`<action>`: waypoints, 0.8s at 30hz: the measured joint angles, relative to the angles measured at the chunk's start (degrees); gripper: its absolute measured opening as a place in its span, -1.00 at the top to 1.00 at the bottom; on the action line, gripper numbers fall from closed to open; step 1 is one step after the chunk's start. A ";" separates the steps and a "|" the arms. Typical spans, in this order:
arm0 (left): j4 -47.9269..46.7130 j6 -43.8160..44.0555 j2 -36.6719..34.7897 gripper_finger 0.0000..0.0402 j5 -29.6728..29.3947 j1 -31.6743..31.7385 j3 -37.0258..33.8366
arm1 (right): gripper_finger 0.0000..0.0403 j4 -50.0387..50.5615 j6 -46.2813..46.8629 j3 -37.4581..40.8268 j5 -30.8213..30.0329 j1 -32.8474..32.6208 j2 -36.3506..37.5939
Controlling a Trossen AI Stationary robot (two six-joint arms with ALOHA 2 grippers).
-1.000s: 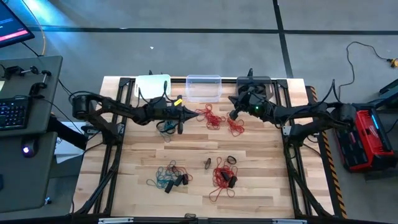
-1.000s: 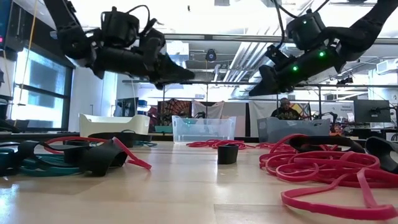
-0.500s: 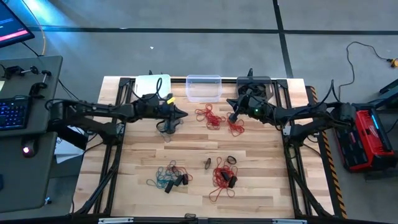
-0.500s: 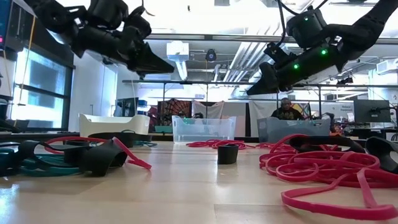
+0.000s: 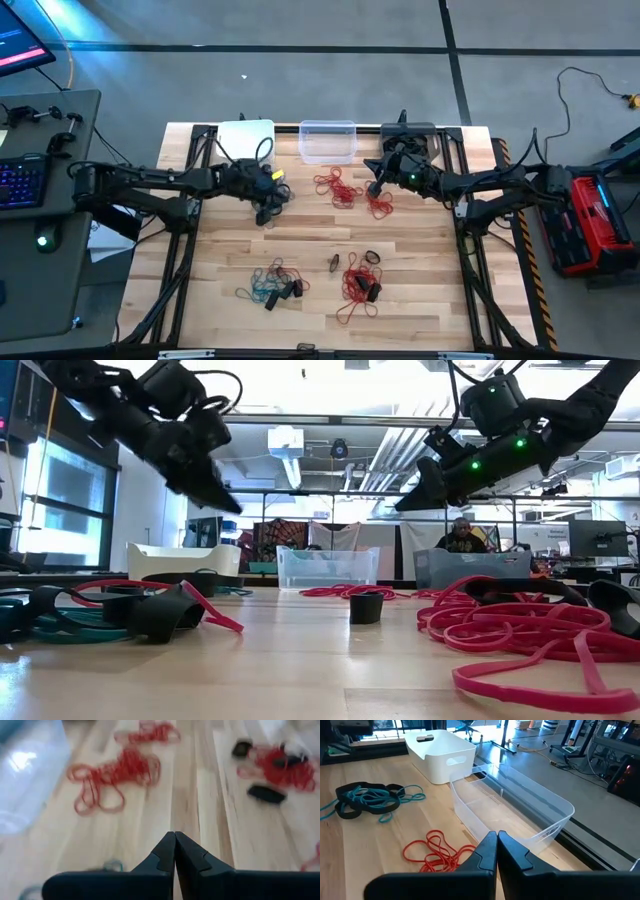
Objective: Sort rubber bands into baskets
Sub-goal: Put the black rubber band into the black bin
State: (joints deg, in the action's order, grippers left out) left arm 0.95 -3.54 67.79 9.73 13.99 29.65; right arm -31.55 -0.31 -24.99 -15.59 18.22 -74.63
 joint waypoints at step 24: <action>-0.53 3.95 12.66 0.45 -17.04 -2.79 0.02 | 1.00 0.00 0.30 -0.07 -0.02 -0.02 0.00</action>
State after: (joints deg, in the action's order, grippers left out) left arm 0.42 0.41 80.45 -7.31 11.19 29.67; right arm -31.55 -0.01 -25.06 -15.62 18.20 -74.63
